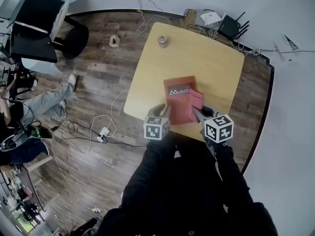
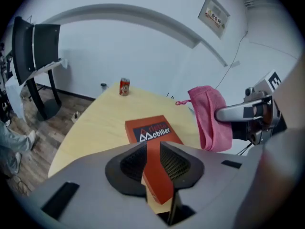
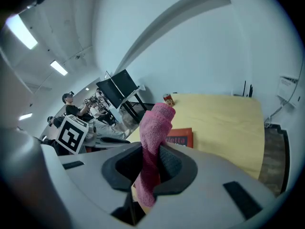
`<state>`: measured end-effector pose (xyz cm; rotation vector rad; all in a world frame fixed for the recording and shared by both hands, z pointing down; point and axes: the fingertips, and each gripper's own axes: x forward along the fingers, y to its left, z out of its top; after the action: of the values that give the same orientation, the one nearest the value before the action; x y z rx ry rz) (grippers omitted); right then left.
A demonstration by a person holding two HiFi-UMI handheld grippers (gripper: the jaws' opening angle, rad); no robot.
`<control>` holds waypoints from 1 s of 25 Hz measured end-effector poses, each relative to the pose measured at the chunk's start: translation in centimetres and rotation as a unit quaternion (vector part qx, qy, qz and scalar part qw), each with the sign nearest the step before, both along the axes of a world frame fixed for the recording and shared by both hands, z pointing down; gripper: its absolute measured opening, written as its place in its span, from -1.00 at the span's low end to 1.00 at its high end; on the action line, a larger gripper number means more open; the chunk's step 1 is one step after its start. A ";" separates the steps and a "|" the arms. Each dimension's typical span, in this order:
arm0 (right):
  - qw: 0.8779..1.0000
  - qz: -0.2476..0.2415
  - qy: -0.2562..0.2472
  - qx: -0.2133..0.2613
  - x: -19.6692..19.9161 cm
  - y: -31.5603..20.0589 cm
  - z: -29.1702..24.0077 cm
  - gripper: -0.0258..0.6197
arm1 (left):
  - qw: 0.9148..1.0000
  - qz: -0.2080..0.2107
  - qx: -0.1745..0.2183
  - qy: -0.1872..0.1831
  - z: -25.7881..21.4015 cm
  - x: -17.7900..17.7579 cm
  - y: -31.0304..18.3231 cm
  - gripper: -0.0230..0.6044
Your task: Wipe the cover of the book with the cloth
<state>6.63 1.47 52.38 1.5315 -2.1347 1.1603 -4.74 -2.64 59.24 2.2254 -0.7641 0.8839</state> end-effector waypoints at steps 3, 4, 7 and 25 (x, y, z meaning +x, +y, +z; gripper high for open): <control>0.998 0.005 0.038 0.052 -0.9 -1.0 -4.3 -0.68 | 0.997 -0.017 0.064 0.032 -5.8 -0.3 -1.4 -0.72; 0.996 0.012 0.049 0.070 -1.2 -1.4 -5.9 -0.68 | 0.995 -0.021 0.088 0.044 -7.8 -0.6 -1.9 -0.75; 0.988 0.031 0.076 0.128 -2.2 -2.4 -11.0 -0.68 | 0.985 -0.037 0.153 0.077 -14.0 -1.8 -3.4 -0.80; 0.946 0.101 0.146 0.272 -3.9 -2.2 -25.0 -0.70 | 0.941 -0.042 0.293 0.163 -30.1 -4.1 -4.9 -0.82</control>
<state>2.76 -0.77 27.38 2.0375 -2.2299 0.3484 -8.88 -7.50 29.10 2.7281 -1.0468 0.2365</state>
